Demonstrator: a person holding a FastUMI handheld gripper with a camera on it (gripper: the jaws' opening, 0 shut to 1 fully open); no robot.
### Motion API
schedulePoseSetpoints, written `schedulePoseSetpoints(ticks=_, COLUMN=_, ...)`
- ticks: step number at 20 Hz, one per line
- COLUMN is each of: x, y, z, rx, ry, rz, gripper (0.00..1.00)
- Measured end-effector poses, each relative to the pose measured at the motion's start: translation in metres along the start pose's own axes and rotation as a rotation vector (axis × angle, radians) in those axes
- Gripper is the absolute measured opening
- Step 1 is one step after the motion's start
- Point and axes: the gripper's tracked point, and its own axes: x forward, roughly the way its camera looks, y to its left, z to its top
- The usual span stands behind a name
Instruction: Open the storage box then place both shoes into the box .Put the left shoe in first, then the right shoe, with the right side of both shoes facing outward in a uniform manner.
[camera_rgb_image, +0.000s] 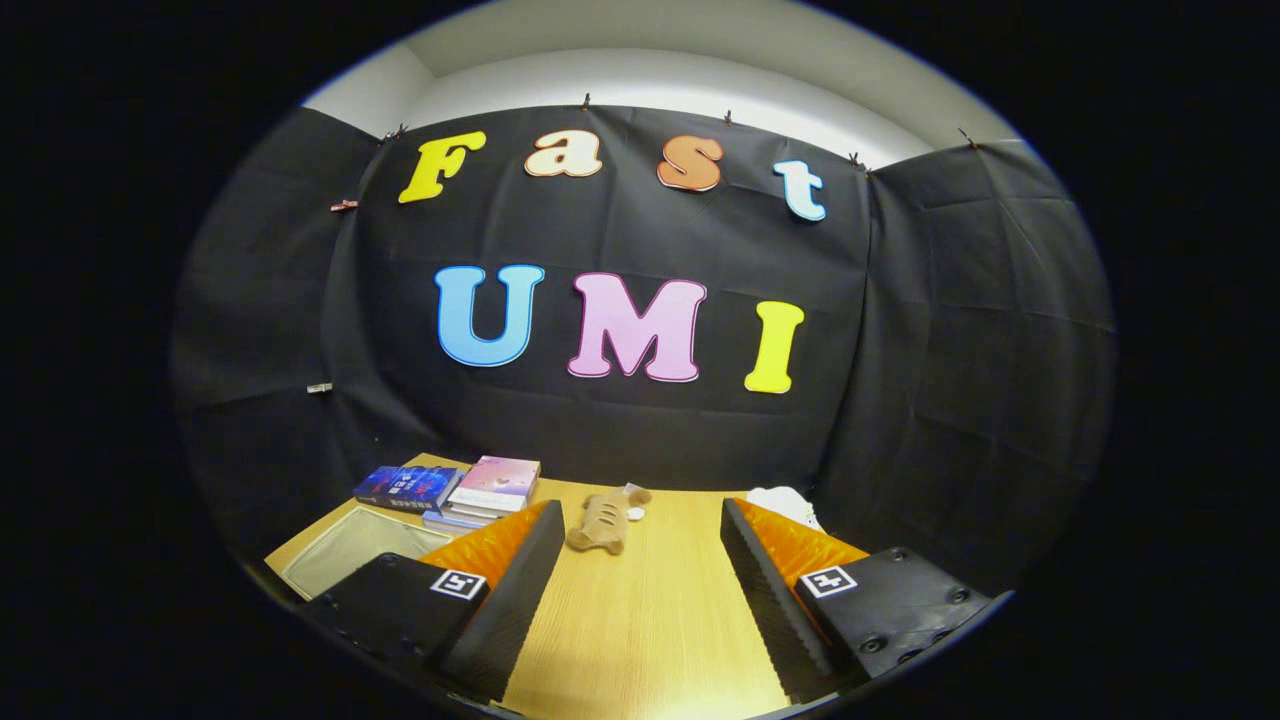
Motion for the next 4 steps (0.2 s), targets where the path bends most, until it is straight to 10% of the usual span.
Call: schedulePoseSetpoints(ticks=4, x=0.0022, y=0.0000, z=-0.0064, rx=-0.003, ry=0.009, rz=-0.010, gripper=0.98)
